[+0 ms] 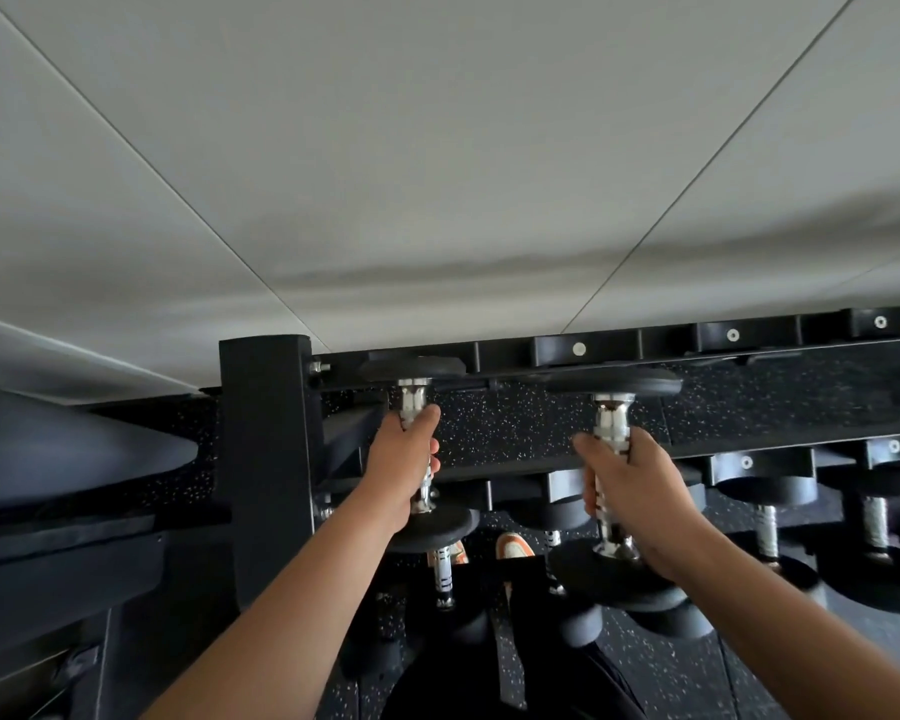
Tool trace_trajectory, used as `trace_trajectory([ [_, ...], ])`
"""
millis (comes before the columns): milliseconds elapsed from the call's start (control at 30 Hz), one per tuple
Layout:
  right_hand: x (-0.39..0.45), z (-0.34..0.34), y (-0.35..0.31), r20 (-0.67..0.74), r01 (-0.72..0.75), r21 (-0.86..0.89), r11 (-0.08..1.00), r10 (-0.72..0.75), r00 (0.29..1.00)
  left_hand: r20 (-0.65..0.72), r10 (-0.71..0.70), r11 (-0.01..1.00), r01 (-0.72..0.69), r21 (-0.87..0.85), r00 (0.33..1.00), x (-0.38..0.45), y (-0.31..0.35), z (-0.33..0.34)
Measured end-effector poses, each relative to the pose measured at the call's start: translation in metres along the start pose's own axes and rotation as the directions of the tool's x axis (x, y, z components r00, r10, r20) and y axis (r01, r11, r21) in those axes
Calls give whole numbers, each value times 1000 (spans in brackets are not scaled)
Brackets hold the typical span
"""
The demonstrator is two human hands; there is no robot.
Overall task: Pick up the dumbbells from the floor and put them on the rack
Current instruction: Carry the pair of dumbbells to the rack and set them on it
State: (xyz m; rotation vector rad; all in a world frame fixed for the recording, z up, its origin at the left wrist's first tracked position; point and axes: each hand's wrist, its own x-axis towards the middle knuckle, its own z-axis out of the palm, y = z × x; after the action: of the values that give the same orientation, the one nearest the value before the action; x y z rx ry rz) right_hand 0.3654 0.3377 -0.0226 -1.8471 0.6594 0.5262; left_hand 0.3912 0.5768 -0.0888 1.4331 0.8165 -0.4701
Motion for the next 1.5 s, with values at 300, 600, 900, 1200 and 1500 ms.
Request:
trace_trajectory([
  [300,18,-7,9,-14,-42,26,999,42,999,-38,-24,997,21,-69,999,10,-1,17],
  [600,45,-16,15,-39,-66,22,998,67,997,-67,66,998,-65,23,996,10,-7,24],
  [900,72,-13,10,-14,-36,8,999,36,999,-107,103,993,-96,69,989,6,-8,33],
  [1200,88,-4,9,2,-9,-12,1000,9,1000,-125,135,974,-108,201,983,10,-11,33],
  [1500,99,-6,10,0,-26,-17,1000,26,1000,-156,185,935,-126,332,970,10,-10,34],
])
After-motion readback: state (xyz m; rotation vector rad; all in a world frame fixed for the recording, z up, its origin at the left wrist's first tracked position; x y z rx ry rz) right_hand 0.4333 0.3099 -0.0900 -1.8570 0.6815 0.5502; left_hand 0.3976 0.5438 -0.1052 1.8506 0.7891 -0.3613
